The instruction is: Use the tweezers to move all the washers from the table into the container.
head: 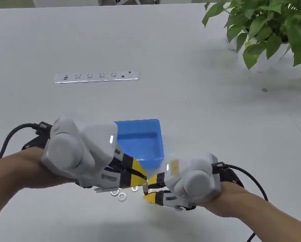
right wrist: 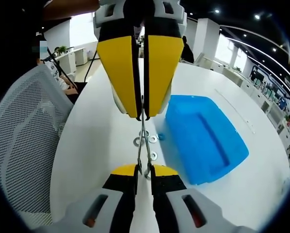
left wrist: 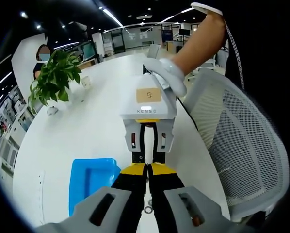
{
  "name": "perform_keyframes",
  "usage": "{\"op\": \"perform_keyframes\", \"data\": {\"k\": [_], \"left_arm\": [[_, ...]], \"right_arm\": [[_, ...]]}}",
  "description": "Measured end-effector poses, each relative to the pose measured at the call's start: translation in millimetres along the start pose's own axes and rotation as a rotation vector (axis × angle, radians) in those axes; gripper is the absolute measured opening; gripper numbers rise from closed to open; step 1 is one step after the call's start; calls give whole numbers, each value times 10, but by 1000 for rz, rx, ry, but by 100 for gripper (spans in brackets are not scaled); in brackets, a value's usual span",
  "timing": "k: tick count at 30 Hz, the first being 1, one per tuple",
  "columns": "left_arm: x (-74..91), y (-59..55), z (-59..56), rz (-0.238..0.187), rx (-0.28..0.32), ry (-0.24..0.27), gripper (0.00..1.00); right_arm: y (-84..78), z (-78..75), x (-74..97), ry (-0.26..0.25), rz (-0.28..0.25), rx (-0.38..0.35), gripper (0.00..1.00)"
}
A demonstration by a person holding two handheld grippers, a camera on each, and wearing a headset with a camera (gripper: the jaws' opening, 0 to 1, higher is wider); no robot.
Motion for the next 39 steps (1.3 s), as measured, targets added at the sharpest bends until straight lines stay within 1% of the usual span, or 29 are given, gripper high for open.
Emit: {"op": "perform_keyframes", "data": {"k": [1, 2, 13, 16, 17, 25, 33, 39], "left_arm": [[-8, -13, 6, 9, -7, 0, 5], [-6, -4, 11, 3, -5, 0, 5], [-16, -12, 83, -2, 6, -1, 5], [-17, -19, 97, -3, 10, -2, 5], [-18, -18, 97, -4, 11, -3, 5], [-27, -8, 92, -5, 12, -6, 5], [-18, -4, 80, 2, 9, -7, 5], [5, 23, 71, 3, 2, -2, 5]], "right_arm": [[-7, -4, -1, -1, 2, 0, 12], [-9, -4, -1, 0, 1, -2, 12], [-23, -19, -13, -3, -1, -24, 12], [-26, -19, -16, 1, -3, -46, 11], [-28, -18, -16, 4, -3, -56, 10], [-30, -17, -14, 7, -2, -69, 9], [-29, -16, -6, 4, 3, -65, 9], [-12, -15, 22, 1, 2, -63, 9]]}}
Point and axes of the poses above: the centre of the closed fingertips' face, and the gripper's own axes: x roughly backward along the fingers, z roughly to its left, y roughly out of its top, the point moved 3 cm from there along x, roughly backward along the fingers, and after that the axes turned 5 degrees about z, right-handed, at the moved point
